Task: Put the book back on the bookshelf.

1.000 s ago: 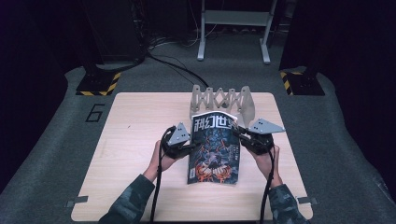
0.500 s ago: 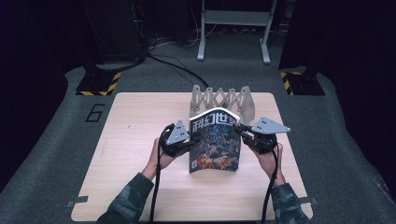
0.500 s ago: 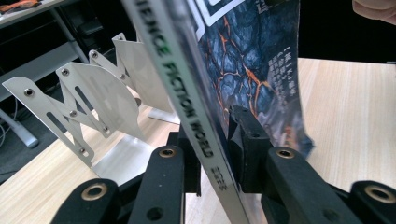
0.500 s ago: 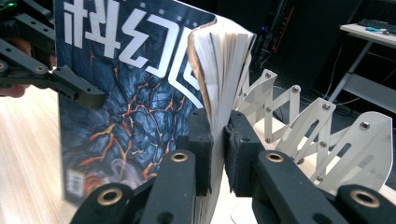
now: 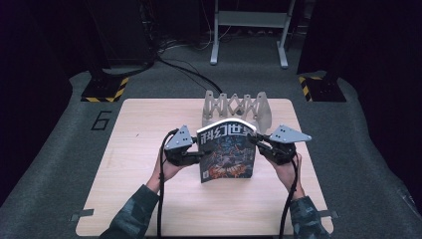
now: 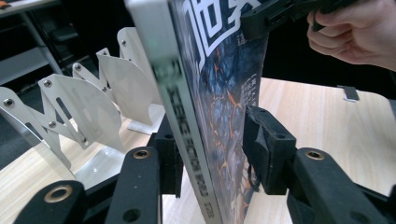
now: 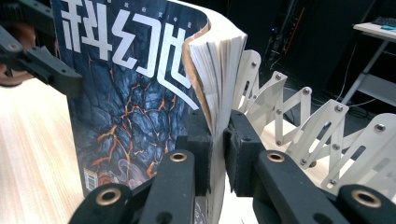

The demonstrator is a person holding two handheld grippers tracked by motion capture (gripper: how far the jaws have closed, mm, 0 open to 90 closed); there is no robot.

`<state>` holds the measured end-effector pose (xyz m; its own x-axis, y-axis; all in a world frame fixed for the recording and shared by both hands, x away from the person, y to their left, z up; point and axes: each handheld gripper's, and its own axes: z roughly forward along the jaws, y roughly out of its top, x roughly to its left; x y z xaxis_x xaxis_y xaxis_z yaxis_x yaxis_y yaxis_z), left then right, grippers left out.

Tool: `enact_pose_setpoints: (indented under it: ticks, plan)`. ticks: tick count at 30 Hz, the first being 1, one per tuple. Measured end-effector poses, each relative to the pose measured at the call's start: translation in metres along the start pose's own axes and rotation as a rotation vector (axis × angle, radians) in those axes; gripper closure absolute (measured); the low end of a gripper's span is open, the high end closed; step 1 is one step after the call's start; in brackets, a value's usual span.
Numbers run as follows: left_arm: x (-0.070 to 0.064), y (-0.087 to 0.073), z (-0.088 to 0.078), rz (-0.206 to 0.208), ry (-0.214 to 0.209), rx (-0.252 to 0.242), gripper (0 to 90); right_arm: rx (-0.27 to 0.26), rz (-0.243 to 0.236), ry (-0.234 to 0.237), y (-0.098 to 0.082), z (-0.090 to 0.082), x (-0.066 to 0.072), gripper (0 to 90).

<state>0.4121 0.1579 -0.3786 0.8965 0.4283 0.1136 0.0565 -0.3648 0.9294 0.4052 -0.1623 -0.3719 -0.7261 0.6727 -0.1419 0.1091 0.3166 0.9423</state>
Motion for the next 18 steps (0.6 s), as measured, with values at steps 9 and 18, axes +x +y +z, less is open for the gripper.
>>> enact_pose_setpoints:
  ticks: [9,18]
  plan:
    - [0.004,0.022,-0.003,0.021,-0.003,0.016,52.0,0.001,0.015,0.016,0.0,0.0,-0.001,80.9]
    - [0.013,0.039,0.001,0.019,-0.021,0.057,55.2,0.008,0.038,0.026,0.001,0.001,-0.003,79.9]
